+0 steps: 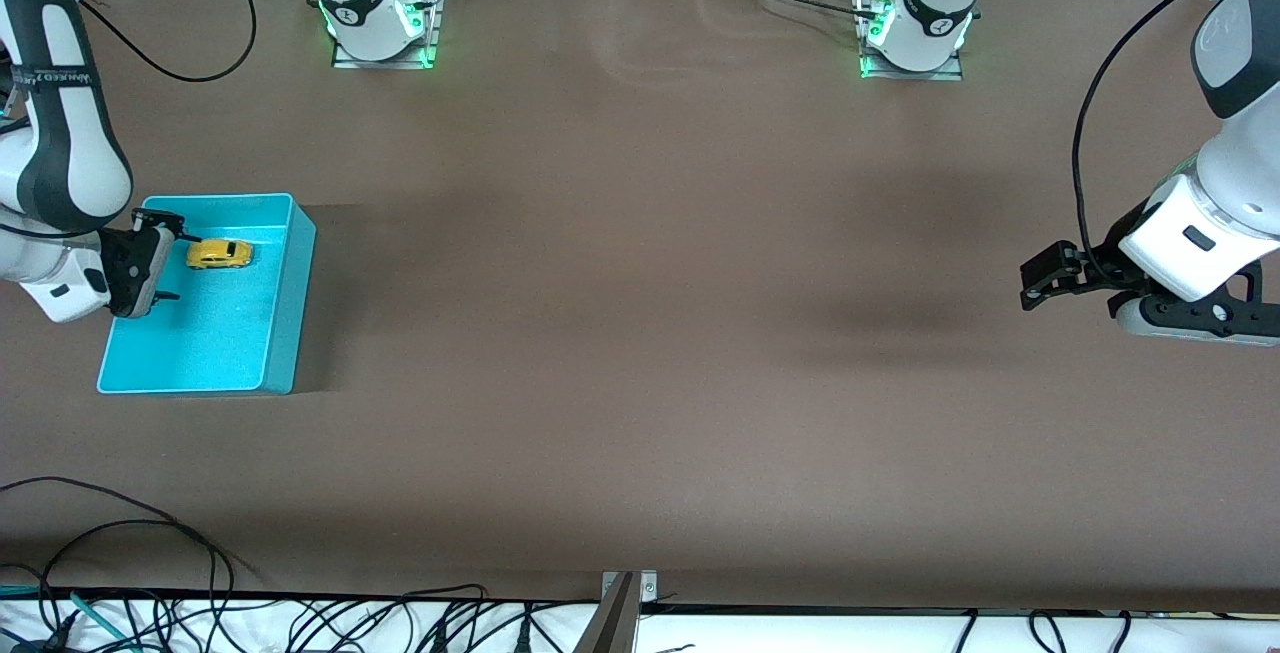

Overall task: Wind up and store yellow beetle car
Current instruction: 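Lower the car into the blue bin and open the right gripper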

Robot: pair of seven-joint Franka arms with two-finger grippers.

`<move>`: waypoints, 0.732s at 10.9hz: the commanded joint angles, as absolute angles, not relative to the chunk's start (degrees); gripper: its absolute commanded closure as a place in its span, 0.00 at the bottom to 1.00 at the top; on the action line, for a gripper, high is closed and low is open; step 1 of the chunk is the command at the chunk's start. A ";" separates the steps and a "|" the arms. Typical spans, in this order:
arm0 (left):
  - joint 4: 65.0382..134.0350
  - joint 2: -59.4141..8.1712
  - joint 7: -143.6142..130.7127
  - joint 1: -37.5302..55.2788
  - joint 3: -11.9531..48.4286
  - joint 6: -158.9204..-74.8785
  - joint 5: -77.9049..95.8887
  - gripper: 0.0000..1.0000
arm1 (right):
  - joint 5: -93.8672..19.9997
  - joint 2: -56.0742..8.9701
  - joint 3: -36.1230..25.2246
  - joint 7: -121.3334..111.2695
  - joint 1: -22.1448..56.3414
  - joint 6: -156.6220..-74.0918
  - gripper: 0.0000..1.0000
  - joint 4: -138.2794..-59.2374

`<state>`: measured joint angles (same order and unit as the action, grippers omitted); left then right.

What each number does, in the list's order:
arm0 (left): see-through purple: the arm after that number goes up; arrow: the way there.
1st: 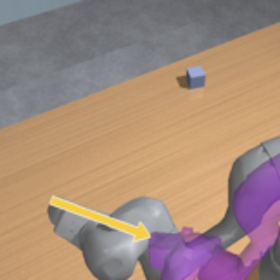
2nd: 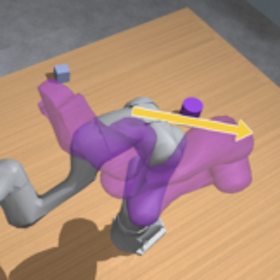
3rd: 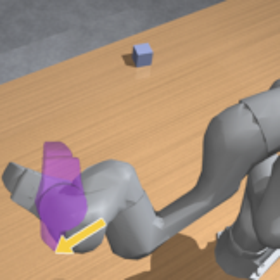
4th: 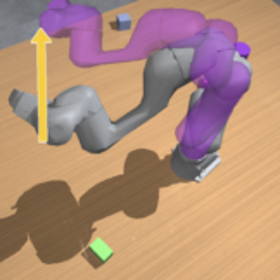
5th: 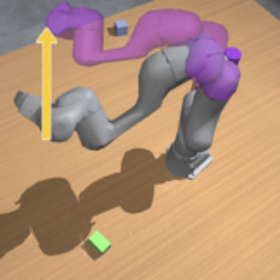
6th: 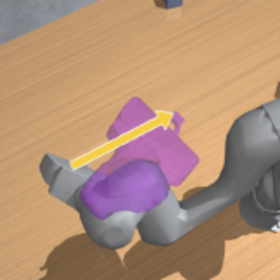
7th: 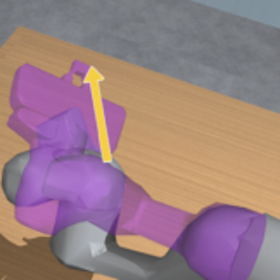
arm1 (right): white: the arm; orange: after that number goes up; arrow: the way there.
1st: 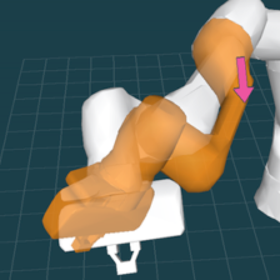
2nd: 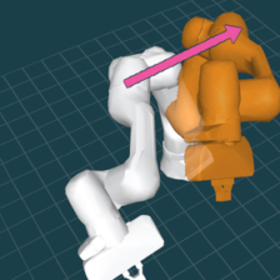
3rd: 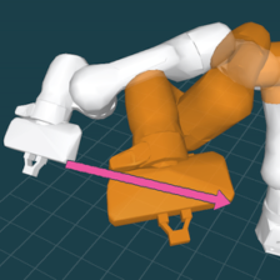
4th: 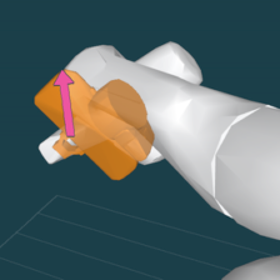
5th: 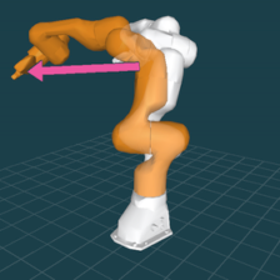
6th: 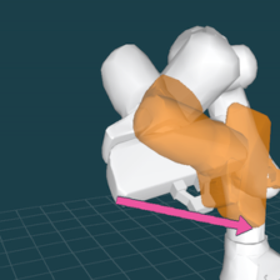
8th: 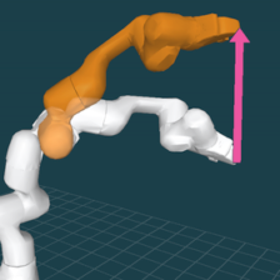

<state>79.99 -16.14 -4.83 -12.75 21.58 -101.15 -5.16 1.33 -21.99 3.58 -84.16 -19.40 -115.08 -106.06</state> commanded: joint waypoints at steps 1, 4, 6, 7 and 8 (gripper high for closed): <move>79.54 -15.56 -3.43 -12.83 21.45 -100.37 -3.52 0.00 | 0.26 -15.22 3.52 -66.86 -14.17 -112.69 0.00 -107.05; 79.54 -15.56 -3.43 -12.83 21.45 -100.37 -3.52 0.00 | 0.00 -7.85 3.52 -48.04 -7.93 -108.82 0.00 -106.79; 79.54 -15.56 -3.43 -12.83 21.36 -100.37 -3.52 0.00 | -2.71 -4.76 2.99 -41.34 -5.46 -106.71 0.00 -106.52; 79.54 -15.56 -3.43 -12.83 21.36 -100.37 -3.52 0.00 | -3.59 -3.44 2.90 -37.92 -5.01 -106.44 0.00 -106.35; 79.54 -15.56 -3.51 -12.83 21.36 -100.37 -3.52 0.00 | -3.78 -2.21 2.90 -33.88 -3.53 -106.61 0.00 -106.00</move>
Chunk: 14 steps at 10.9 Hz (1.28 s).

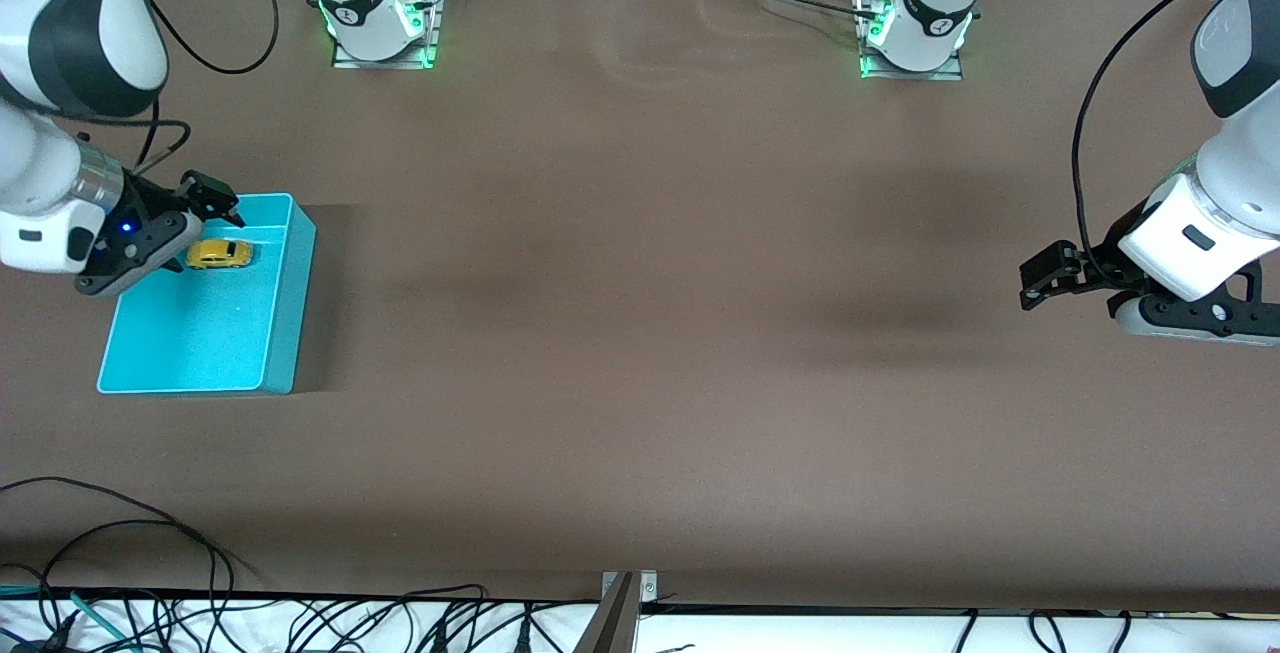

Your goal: Wind up and store yellow beetle car

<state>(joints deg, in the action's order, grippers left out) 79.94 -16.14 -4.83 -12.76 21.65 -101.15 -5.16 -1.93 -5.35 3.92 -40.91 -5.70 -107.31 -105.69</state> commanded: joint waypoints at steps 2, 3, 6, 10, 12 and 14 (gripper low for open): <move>79.54 -15.56 -3.52 -12.83 21.36 -100.37 -3.52 0.00 | -3.69 0.60 2.99 -23.17 -0.80 -106.35 0.00 -105.91; 79.54 -15.56 -3.52 -12.83 21.36 -100.37 -3.52 0.00 | -3.69 1.66 3.08 -18.33 0.51 -105.65 0.00 -106.17; 79.54 -15.56 -3.52 -12.83 21.44 -100.37 -3.52 0.00 | -3.69 2.46 3.16 -8.81 3.07 -104.85 0.00 -105.91; 79.54 -15.56 -3.52 -12.83 21.45 -100.37 -3.52 0.00 | -0.54 0.79 3.16 -1.07 7.28 -105.03 0.00 -104.59; 79.54 -15.56 -3.52 -12.83 21.45 -100.37 -3.52 0.00 | -0.35 2.10 3.16 -0.88 7.73 -104.85 0.00 -104.68; 79.54 -15.56 -3.52 -12.83 21.45 -100.37 -3.52 0.00 | -0.26 3.51 2.90 -2.71 7.39 -103.89 0.00 -104.68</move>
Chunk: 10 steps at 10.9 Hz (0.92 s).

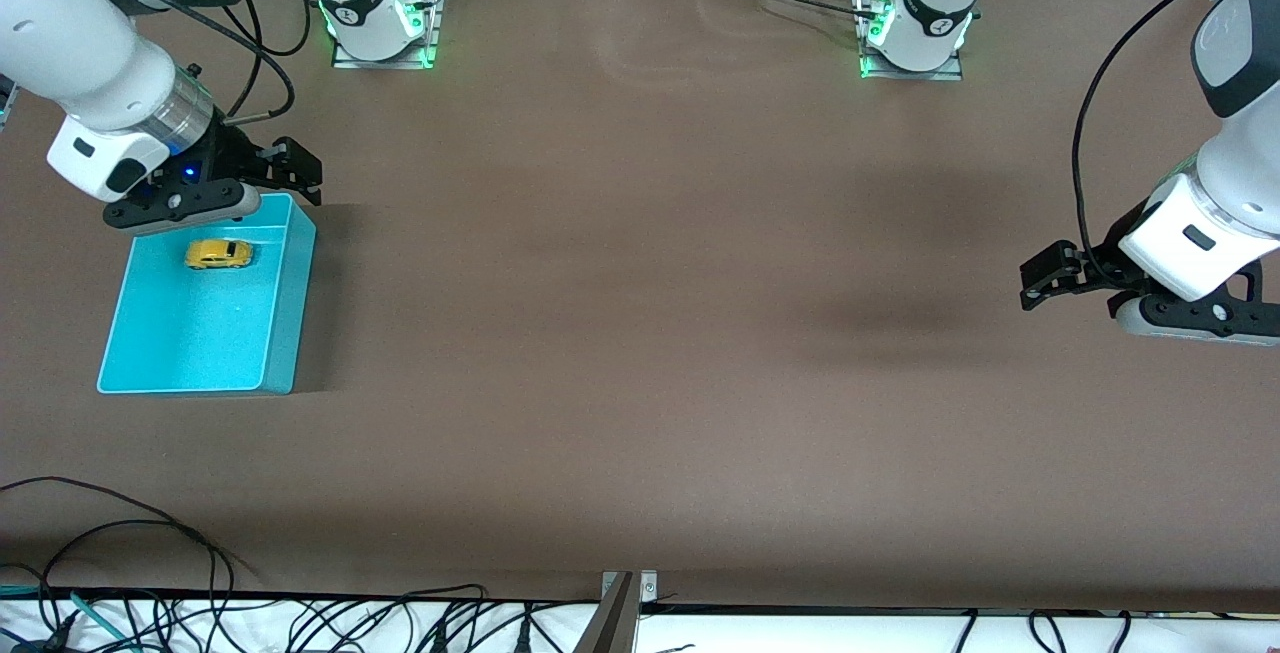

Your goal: Wind up and store yellow beetle car

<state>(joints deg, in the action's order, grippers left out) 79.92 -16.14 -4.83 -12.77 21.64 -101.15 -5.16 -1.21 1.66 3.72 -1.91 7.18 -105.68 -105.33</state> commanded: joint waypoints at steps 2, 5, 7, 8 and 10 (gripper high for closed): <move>79.54 -15.56 -3.52 -12.83 21.45 -100.37 -3.52 0.00 | 0.00 3.25 2.29 -3.25 6.77 -103.71 0.00 -103.28; 79.54 -15.56 -3.52 -12.83 21.45 -100.37 -3.52 0.00 | 0.88 -0.17 0.10 -3.16 5.98 -103.09 0.00 -96.43; 79.54 -15.56 -3.52 -12.83 21.45 -100.37 -3.52 0.00 | 0.88 -0.09 -2.01 -3.43 6.15 -102.92 0.00 -96.15; 79.54 -15.56 -3.52 -12.83 21.53 -100.37 -3.52 0.00 | 0.97 -0.09 -2.11 -3.43 6.15 -102.83 0.00 -96.07; 79.54 -15.56 -3.52 -12.83 21.53 -100.37 -3.52 0.00 | 0.88 -0.09 -2.20 -3.25 6.15 -102.48 0.00 -96.24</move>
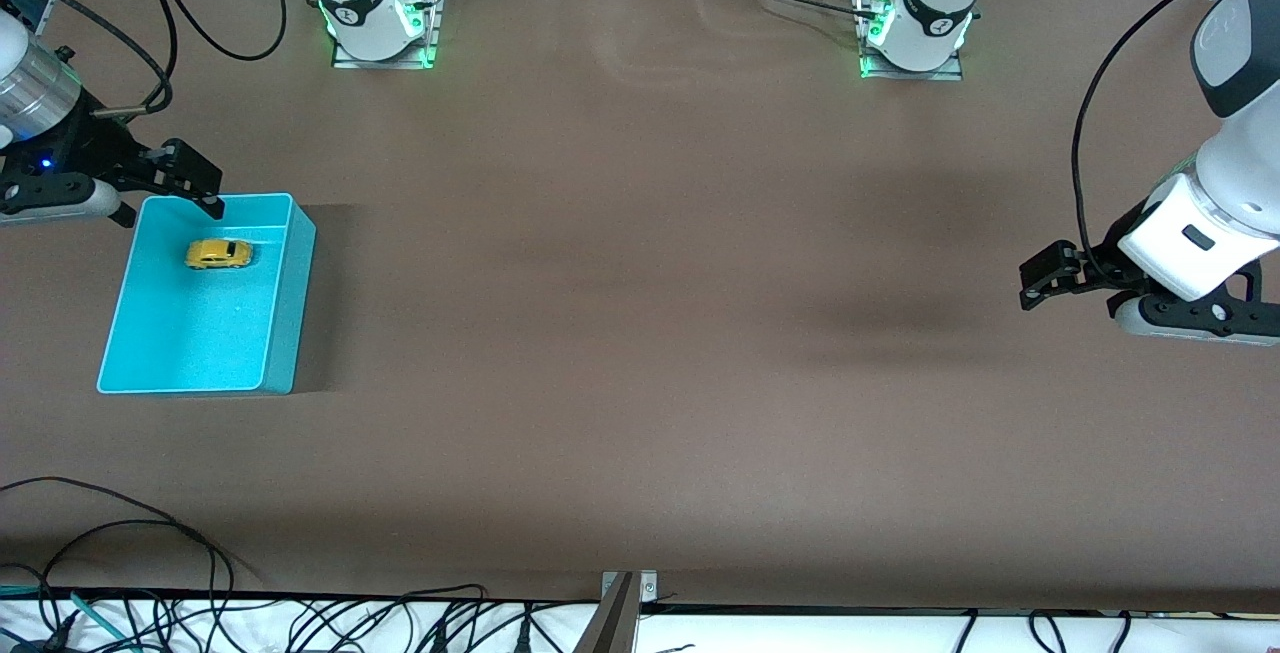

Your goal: Wind up and store yellow beetle car

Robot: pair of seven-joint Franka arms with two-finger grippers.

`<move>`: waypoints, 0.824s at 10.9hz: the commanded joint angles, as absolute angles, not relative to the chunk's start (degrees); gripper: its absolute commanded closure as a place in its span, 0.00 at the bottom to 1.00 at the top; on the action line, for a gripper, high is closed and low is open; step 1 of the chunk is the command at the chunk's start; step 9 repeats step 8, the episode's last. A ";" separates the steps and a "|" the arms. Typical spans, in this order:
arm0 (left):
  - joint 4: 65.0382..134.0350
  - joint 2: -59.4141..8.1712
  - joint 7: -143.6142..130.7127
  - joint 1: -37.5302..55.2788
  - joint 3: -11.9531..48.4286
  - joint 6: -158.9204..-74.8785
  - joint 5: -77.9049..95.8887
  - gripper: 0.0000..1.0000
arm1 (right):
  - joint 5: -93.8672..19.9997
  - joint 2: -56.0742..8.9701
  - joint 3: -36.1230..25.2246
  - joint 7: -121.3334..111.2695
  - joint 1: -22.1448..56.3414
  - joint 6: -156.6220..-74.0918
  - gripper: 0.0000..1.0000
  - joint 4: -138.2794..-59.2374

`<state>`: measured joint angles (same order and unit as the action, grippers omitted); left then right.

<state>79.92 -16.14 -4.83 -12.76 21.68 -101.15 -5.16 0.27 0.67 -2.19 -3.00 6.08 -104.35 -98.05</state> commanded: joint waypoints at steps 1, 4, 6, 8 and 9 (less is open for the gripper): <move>79.54 -15.56 -3.52 -12.83 21.53 -100.37 -3.52 0.00 | 0.88 -0.09 -2.28 -3.16 6.15 -101.87 0.00 -96.15; 79.54 -15.56 -3.52 -12.83 21.53 -100.37 -3.52 0.00 | 1.31 0.09 -2.64 -3.25 6.15 -101.34 0.00 -95.54; 79.54 -15.56 -3.52 -12.83 21.53 -100.37 -3.52 0.00 | 2.28 -0.44 -2.64 -3.08 6.07 -100.81 0.00 -95.54; 79.54 -15.56 -3.52 -12.75 21.53 -100.37 -3.52 0.00 | 2.29 -0.35 -3.07 -3.16 5.98 -100.63 0.00 -95.45; 79.54 -15.56 -3.52 -12.75 21.53 -100.37 -3.52 0.00 | 2.29 -0.35 -3.07 -3.16 5.98 -100.63 0.00 -95.45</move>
